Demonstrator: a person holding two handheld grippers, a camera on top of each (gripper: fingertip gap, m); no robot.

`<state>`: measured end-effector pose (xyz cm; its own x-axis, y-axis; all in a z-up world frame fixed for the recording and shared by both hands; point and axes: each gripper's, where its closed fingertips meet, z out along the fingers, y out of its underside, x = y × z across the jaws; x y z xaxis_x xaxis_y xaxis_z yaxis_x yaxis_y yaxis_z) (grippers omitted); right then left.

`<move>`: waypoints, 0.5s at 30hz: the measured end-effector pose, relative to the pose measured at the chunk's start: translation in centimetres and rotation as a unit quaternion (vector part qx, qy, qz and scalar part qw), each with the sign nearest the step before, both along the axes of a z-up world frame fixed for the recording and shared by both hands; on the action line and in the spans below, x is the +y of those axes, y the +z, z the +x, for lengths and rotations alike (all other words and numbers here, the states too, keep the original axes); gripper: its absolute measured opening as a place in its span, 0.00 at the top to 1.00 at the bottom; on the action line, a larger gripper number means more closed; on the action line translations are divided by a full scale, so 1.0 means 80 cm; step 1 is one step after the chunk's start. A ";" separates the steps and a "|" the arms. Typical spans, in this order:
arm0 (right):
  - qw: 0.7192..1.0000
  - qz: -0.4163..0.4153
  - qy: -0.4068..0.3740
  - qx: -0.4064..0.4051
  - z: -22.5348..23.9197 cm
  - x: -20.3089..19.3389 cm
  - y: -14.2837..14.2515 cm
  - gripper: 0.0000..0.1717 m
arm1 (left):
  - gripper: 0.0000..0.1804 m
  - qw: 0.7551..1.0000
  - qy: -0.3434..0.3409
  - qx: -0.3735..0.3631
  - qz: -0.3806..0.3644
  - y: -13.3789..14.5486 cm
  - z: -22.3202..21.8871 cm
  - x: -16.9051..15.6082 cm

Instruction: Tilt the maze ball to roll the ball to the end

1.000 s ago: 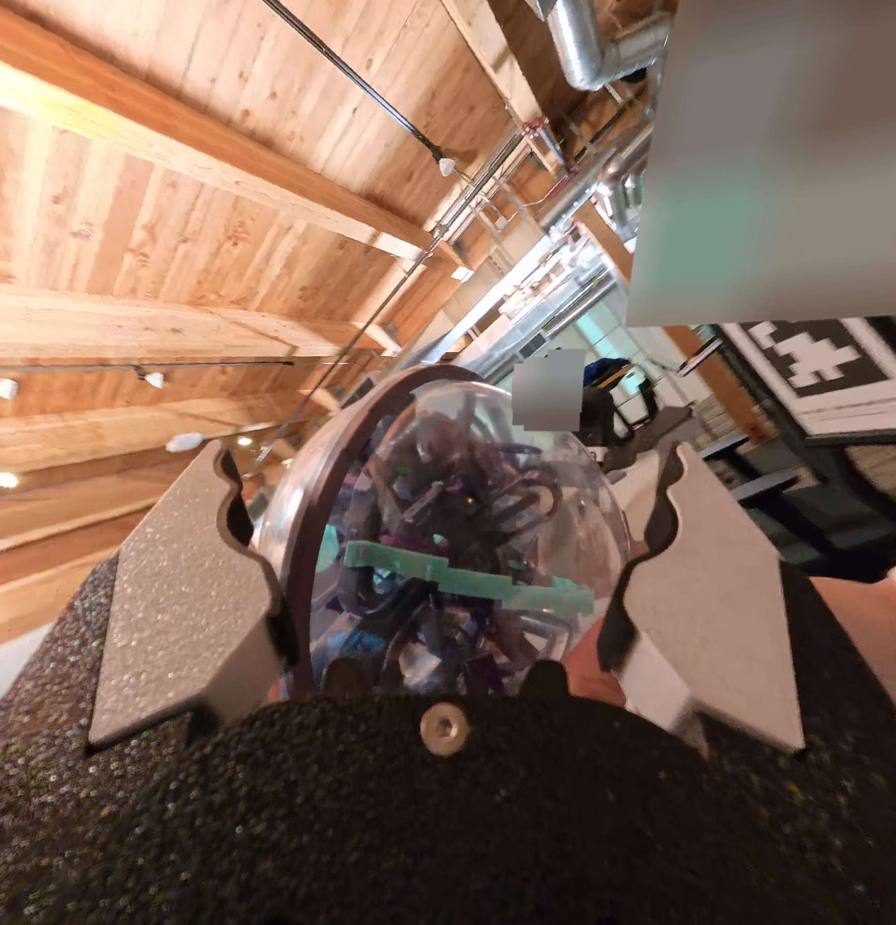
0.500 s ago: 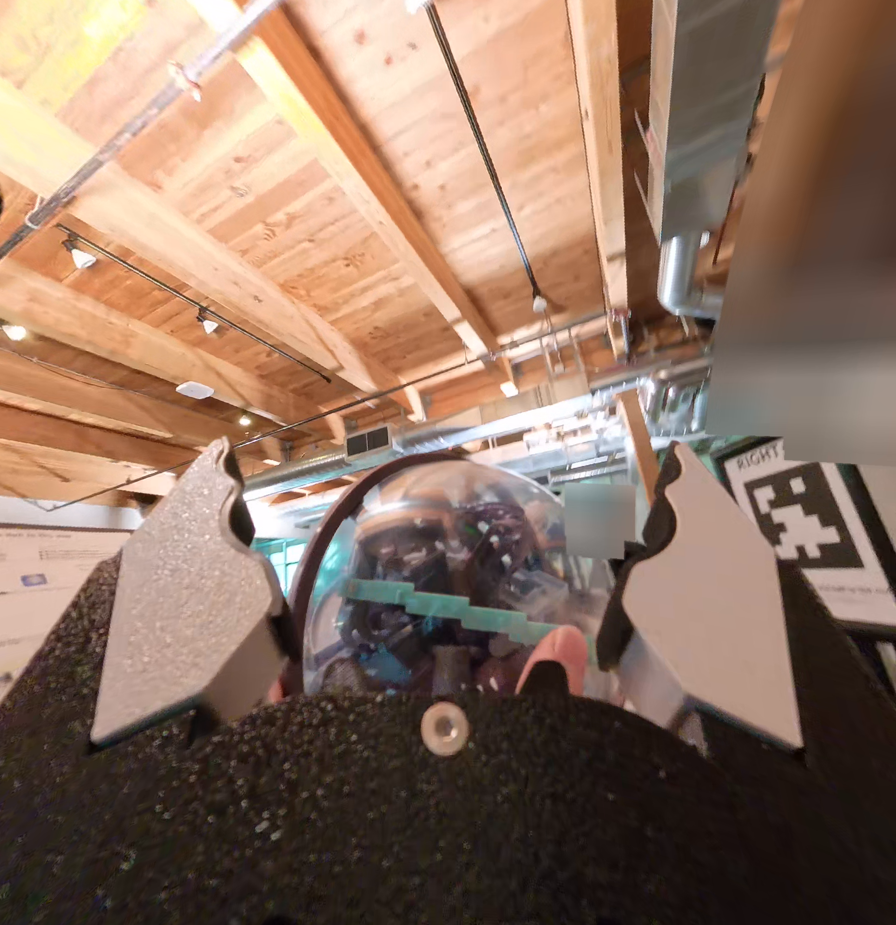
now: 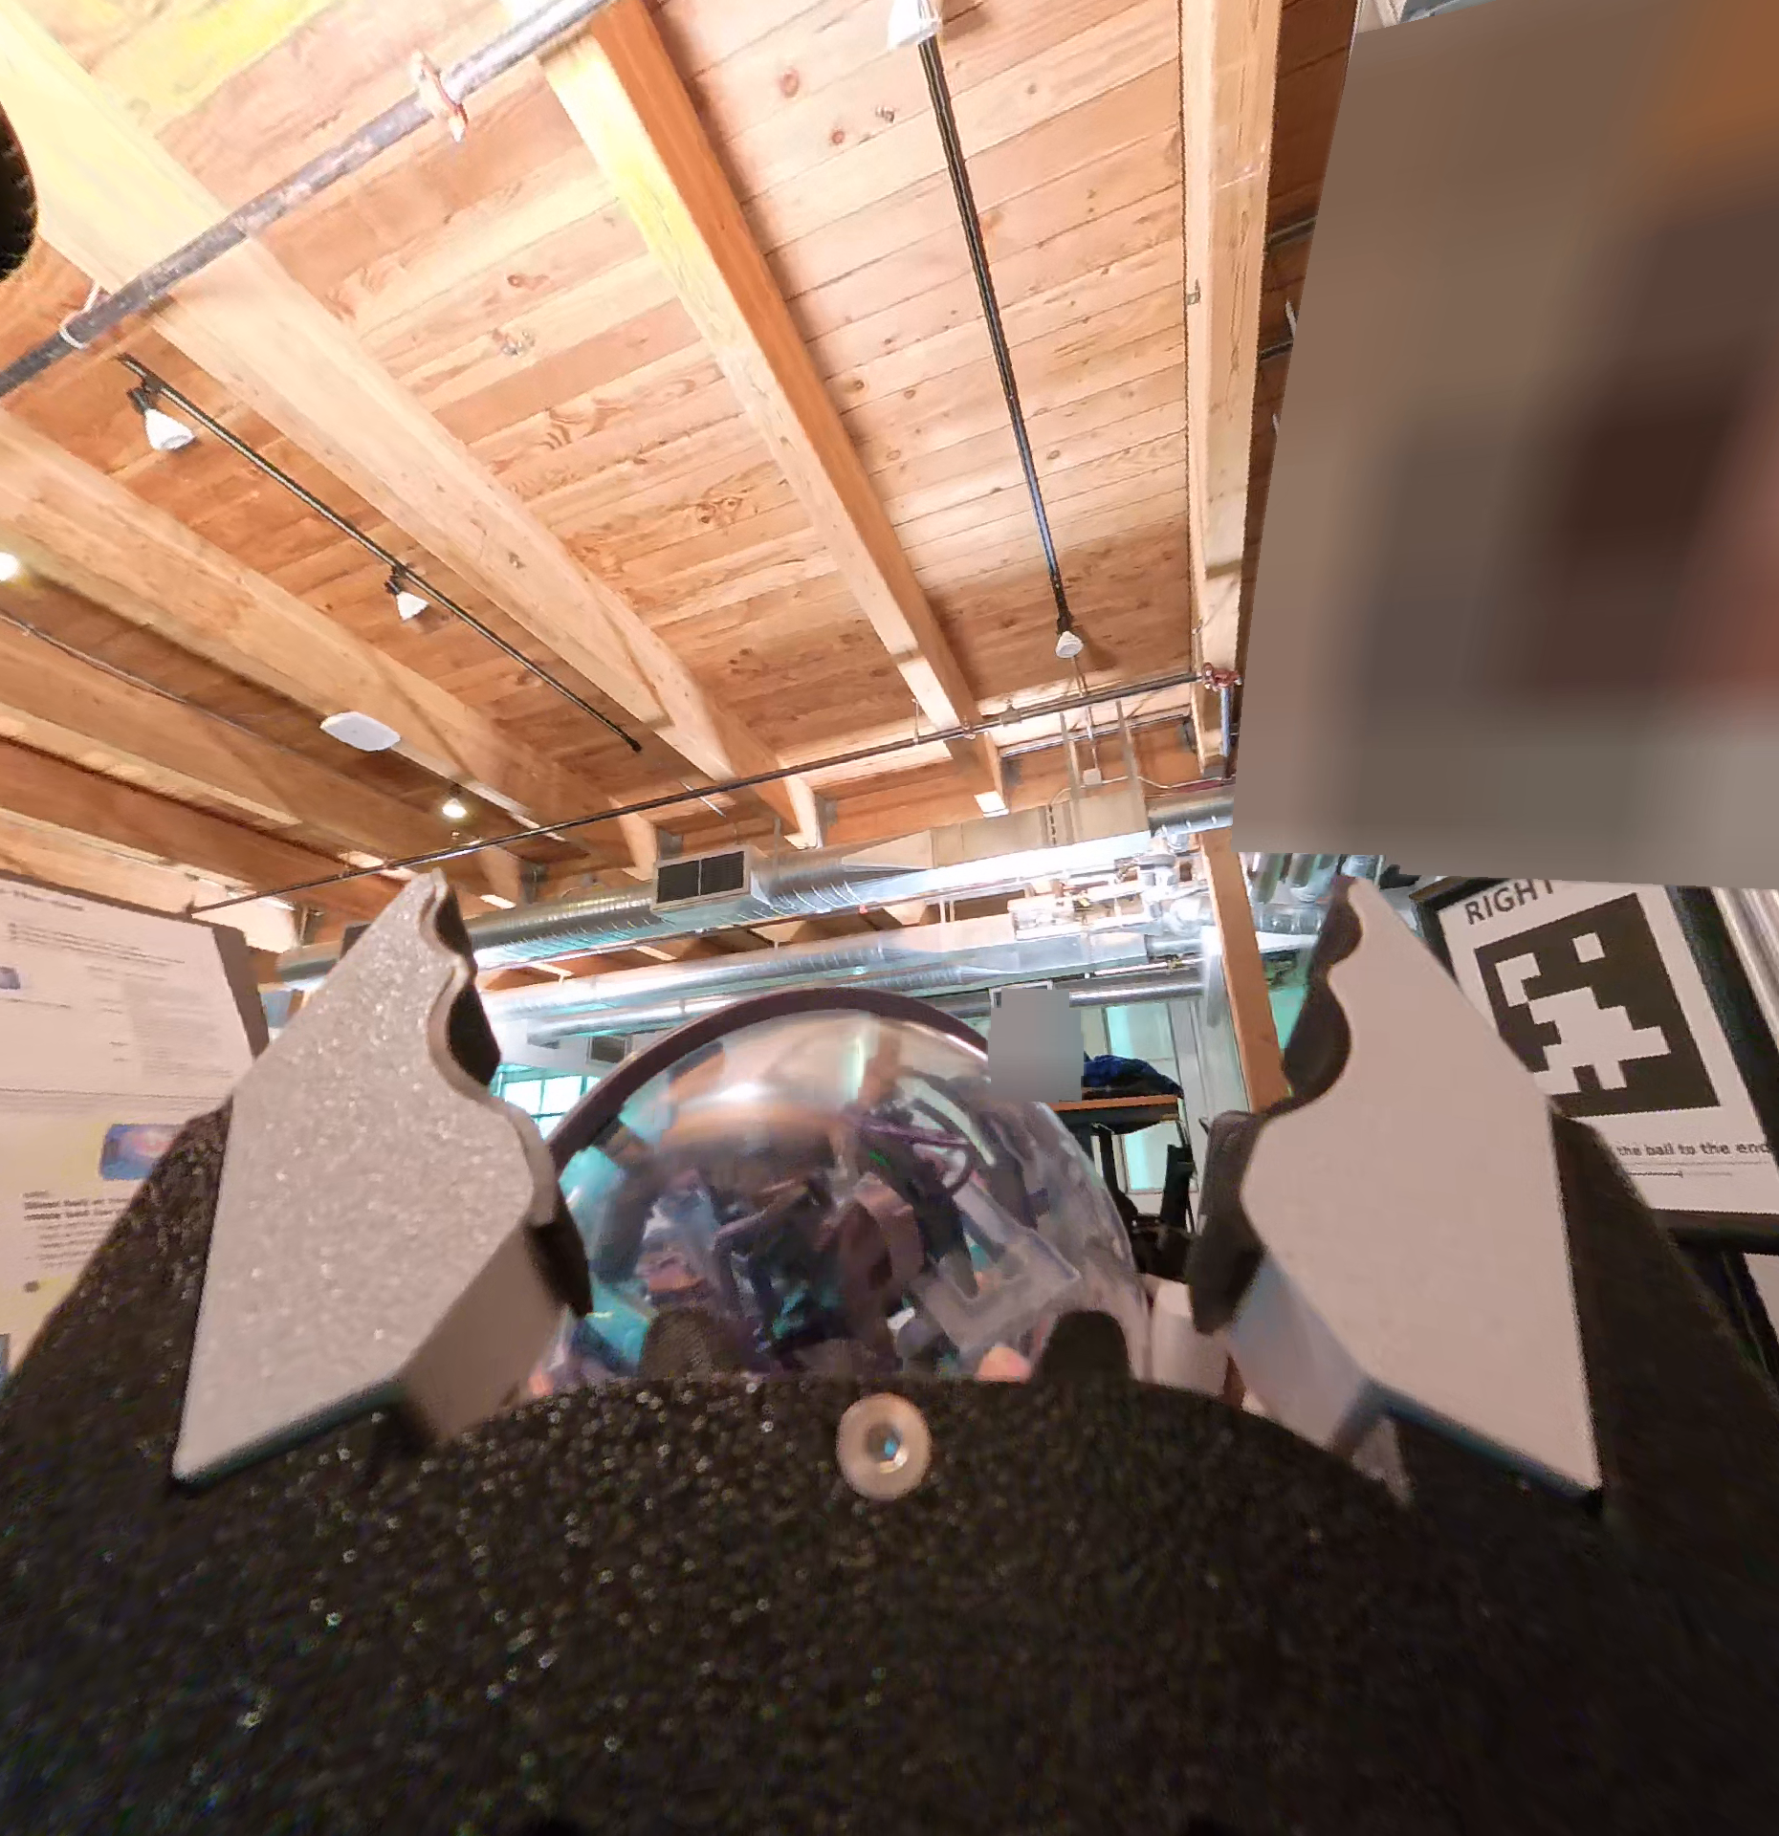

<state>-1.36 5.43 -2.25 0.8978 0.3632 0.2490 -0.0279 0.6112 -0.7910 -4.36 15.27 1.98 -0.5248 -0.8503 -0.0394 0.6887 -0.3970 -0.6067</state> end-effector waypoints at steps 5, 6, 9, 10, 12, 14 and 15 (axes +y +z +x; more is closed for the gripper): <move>1.000 0.003 -0.005 -0.008 -0.006 -0.013 -0.006 0.34 | 0.13 0.997 0.037 0.037 0.050 -0.036 0.036 -0.017; 1.000 -0.004 -0.017 -0.021 -0.008 -0.013 -0.011 0.34 | 0.13 0.994 0.045 0.051 0.080 -0.048 0.045 -0.029; 0.999 -0.009 -0.044 -0.030 -0.004 -0.016 -0.013 0.33 | 0.13 0.992 0.038 0.047 0.110 -0.060 0.052 -0.045; 0.999 -0.006 -0.042 -0.019 -0.003 -0.019 -0.010 0.33 | 0.15 0.992 0.032 0.037 0.121 -0.059 0.050 -0.048; 0.999 0.007 -0.030 0.014 0.001 -0.025 -0.001 0.32 | 0.16 0.993 0.014 0.010 0.117 -0.053 0.040 -0.048; 0.998 0.024 -0.022 0.047 0.007 -0.031 0.007 0.32 | 0.16 0.993 -0.009 -0.018 0.112 -0.050 0.026 -0.046; 0.997 0.031 -0.013 0.066 0.009 -0.034 0.012 0.33 | 0.15 0.993 -0.024 -0.026 0.114 -0.050 0.020 -0.045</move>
